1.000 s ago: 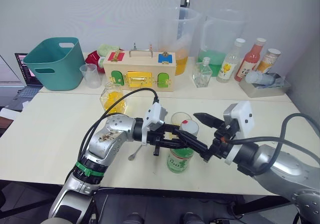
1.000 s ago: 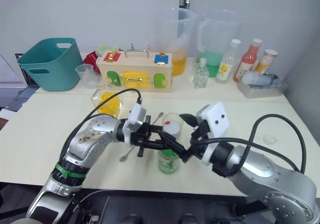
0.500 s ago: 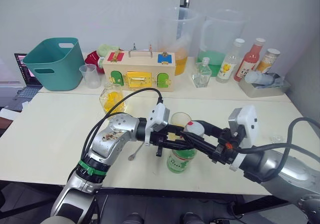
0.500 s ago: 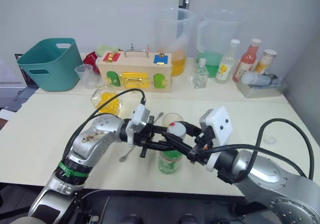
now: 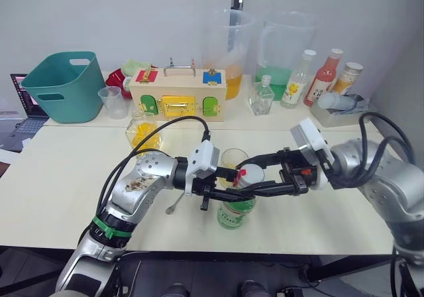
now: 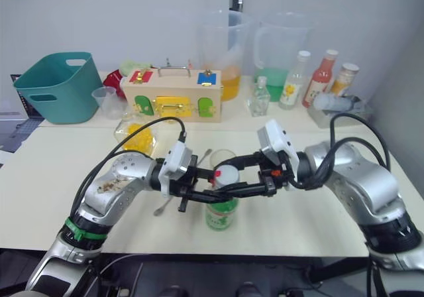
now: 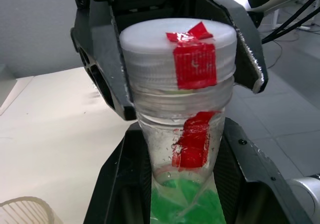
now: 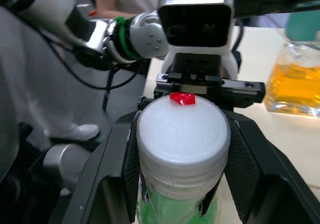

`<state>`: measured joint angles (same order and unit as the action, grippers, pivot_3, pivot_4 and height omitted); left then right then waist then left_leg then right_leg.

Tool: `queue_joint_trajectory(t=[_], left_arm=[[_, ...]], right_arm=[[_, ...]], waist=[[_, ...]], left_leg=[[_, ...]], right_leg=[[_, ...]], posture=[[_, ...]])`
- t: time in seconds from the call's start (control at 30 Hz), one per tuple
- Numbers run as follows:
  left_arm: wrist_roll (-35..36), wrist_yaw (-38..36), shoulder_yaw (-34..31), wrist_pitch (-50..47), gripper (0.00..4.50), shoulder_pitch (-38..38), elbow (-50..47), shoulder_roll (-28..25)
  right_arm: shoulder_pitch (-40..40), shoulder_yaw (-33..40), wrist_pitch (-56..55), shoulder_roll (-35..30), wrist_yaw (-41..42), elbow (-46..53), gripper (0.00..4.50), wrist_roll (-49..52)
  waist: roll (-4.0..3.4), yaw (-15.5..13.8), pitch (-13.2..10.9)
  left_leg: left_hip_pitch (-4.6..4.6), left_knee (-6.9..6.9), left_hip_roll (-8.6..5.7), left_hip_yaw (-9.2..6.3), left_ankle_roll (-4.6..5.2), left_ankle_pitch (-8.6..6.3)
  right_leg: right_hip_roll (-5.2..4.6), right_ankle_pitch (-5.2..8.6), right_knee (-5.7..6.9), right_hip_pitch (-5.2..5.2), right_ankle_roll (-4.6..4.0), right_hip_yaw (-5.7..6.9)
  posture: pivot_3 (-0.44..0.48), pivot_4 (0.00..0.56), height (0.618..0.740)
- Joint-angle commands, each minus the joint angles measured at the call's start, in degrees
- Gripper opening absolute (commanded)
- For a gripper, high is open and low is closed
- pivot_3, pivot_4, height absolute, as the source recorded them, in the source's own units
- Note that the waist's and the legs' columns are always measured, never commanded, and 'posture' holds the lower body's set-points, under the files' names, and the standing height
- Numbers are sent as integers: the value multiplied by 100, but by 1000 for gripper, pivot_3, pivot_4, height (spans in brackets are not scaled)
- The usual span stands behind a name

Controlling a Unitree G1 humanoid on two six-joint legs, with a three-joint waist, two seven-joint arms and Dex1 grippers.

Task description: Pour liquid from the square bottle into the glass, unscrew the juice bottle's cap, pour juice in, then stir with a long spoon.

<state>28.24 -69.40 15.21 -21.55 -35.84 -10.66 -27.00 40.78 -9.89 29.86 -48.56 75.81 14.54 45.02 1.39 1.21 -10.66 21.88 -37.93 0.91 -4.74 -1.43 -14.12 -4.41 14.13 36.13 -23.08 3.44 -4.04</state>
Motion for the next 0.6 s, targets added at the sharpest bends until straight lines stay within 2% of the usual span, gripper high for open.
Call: queue_joint_trajectory(t=[0.03, 0.17, 0.33, 0.6], left_arm=[[-232, 236, -105, -151, 1131, 93, 28, -194], [-208, 288, -115, -227, 1131, 120, -85, -247], [-196, 348, -121, -287, 1130, 124, -142, -264], [-210, 390, -89, -328, 1115, 119, -172, -228]], right_arm=[[429, -367, -243, 169, 1019, -361, 1762, -355], [927, -652, -534, 420, 1624, -990, 1762, -804], [1247, -845, -724, 512, 1669, -1349, 1762, -856], [1375, -312, -11, 474, 1668, -1044, 1762, -212]], waist=[[0, 0, 0], [-1, 27, 0], [-1, 36, 0], [-2, 48, -1]], left_leg=[[-1, 0, 0, 0, 0, 0], [-2, 0, 1, 0, 0, 0], [-3, 0, 1, -1, 0, 0], [0, 0, 0, -1, 0, 0]], right_leg=[[0, 0, 3, -1, 0, 0], [1, 0, 7, -3, -1, 0], [0, -1, 9, -3, -2, 0], [0, -1, 15, -8, -2, 0]], posture=[[0, 150, 740], [0, 150, 740], [0, 150, 740], [0, 150, 740]])
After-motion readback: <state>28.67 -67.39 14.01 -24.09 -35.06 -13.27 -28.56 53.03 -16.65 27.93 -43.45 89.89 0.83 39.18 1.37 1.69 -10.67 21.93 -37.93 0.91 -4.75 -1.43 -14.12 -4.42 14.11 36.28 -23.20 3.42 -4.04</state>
